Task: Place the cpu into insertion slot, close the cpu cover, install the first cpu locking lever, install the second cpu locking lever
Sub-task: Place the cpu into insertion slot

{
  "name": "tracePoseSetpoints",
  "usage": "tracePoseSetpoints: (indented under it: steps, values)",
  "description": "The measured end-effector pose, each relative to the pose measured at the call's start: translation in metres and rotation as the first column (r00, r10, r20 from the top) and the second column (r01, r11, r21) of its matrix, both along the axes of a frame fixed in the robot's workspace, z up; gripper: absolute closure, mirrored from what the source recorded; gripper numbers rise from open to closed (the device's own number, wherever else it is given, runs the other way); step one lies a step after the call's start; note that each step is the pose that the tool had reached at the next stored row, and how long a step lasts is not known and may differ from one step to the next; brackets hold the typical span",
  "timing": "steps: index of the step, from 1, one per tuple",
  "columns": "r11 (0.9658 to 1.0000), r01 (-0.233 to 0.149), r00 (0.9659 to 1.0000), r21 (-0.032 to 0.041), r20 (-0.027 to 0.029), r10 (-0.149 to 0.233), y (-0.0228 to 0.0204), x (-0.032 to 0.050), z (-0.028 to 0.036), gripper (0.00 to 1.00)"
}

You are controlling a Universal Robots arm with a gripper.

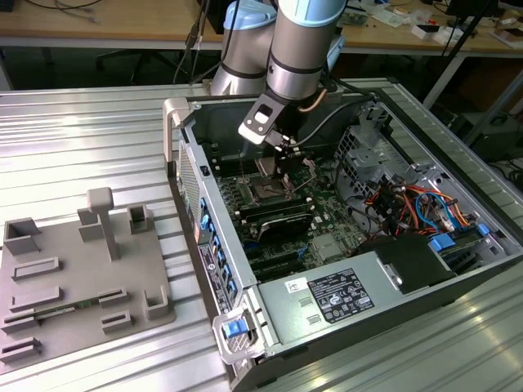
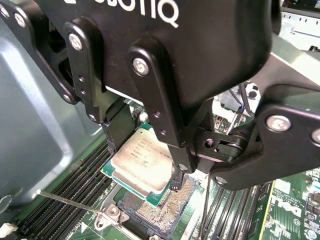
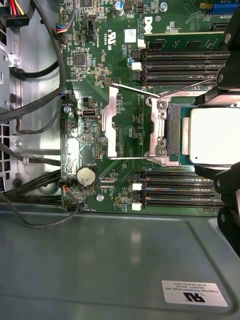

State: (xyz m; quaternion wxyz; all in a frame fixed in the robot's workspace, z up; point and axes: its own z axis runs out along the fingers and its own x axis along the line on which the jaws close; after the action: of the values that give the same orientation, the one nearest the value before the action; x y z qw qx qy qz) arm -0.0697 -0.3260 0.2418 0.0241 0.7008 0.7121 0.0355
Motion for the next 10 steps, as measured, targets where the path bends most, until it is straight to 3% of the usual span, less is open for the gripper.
tracePoseSetpoints:
  steps: [2, 4, 10]
  values:
    - [1.0, 0.0, 1.0, -0.0024, -0.0003, 0.0, 0.0004, -0.0001, -0.0067, 0.45]
    - [0.9995, -0.001, 1.0, -0.0331, -0.0008, 0.001, 0.0015, -0.0001, -0.0175, 0.45]
    - [0.9994, -0.009, 1.0, -0.0334, -0.0032, 0.009, 0.0018, -0.0001, -0.0312, 0.45]
